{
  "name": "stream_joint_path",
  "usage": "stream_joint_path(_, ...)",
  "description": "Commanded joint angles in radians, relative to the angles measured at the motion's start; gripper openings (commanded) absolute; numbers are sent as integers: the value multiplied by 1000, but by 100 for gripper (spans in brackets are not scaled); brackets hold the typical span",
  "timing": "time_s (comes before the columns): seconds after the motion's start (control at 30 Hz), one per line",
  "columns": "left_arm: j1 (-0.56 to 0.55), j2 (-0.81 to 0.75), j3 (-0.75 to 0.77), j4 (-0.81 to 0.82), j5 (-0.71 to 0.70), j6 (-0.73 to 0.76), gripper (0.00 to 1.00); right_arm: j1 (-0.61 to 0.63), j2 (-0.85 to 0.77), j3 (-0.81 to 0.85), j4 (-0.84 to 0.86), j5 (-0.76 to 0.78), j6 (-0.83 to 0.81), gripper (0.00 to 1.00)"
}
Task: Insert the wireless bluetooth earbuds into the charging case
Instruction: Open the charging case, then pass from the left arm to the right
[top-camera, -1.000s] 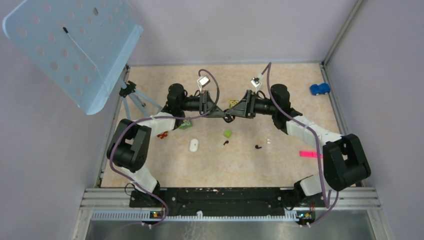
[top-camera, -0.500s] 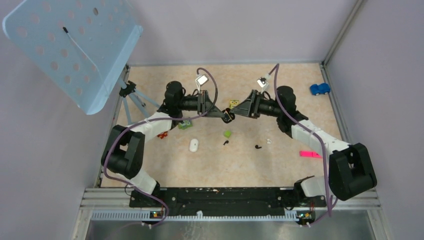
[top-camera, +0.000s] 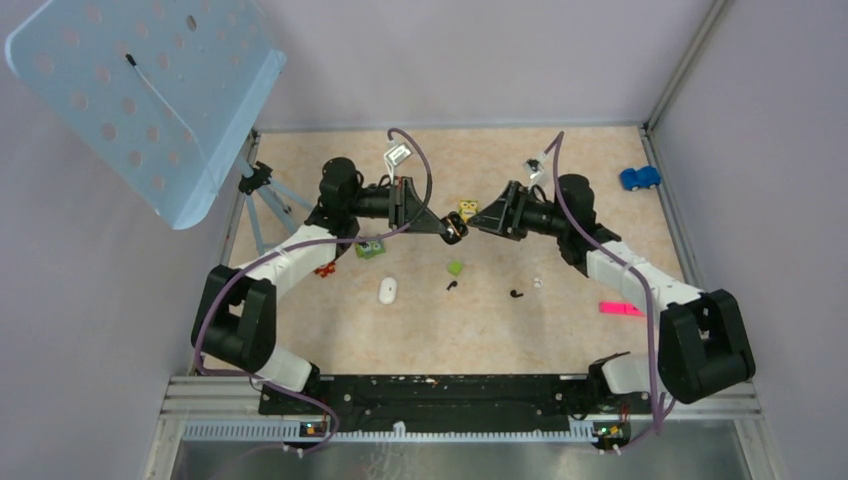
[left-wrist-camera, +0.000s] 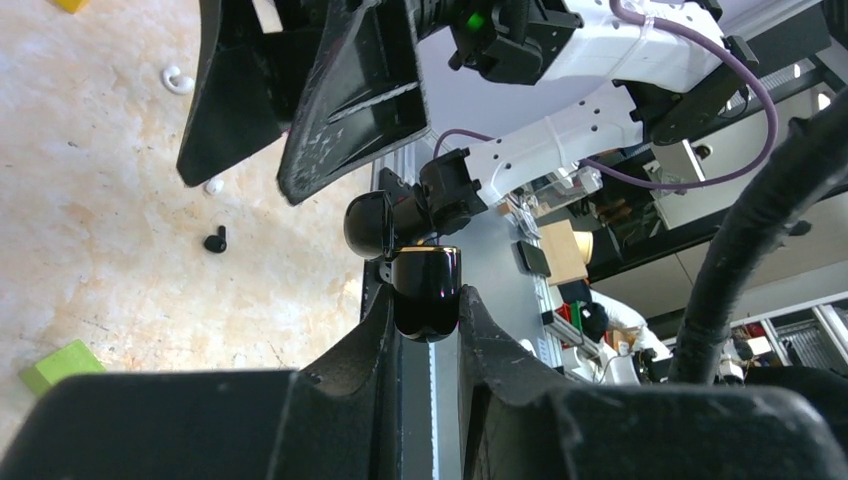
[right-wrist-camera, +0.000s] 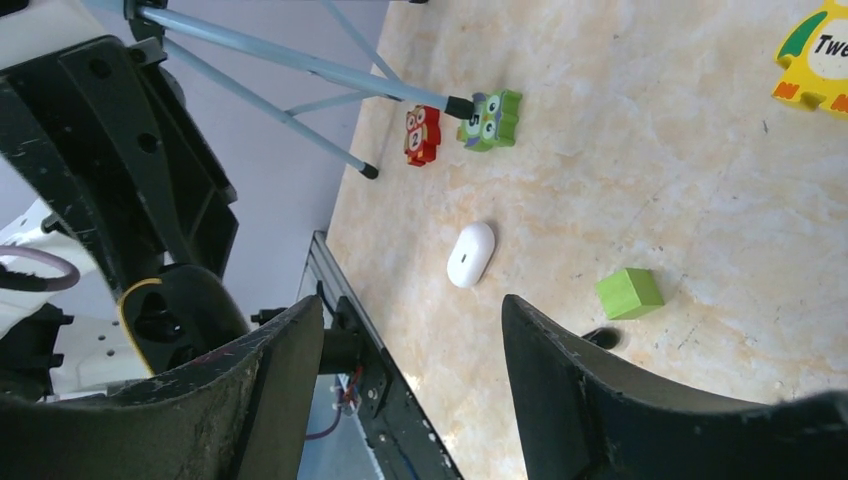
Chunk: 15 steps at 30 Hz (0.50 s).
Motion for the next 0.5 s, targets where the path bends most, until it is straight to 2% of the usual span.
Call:
stream_joint_path(0.0, 10, -40, 29, -2, 53, 43, 0, -18, -119, -6, 33, -5, -14, 65)
stream_joint_path(0.1, 14, -45, 71, -97, 107, 125, 0, -40, -201, -2, -29, -23, -74, 65)
stream_joint_path(0.23, 14, -48, 160, -381, 112, 358, 0, -46, -236, 4, 14, -127, -124, 64)
stream_joint_path(0.37, 11, -49, 142, -315, 141, 294, 0, -46, -201, 5, 155, -272, -79, 64)
stream_joint_path(0.47, 10, -58, 124, -254, 139, 232, 0, -46, -166, 11, 252, -324, -17, 66)
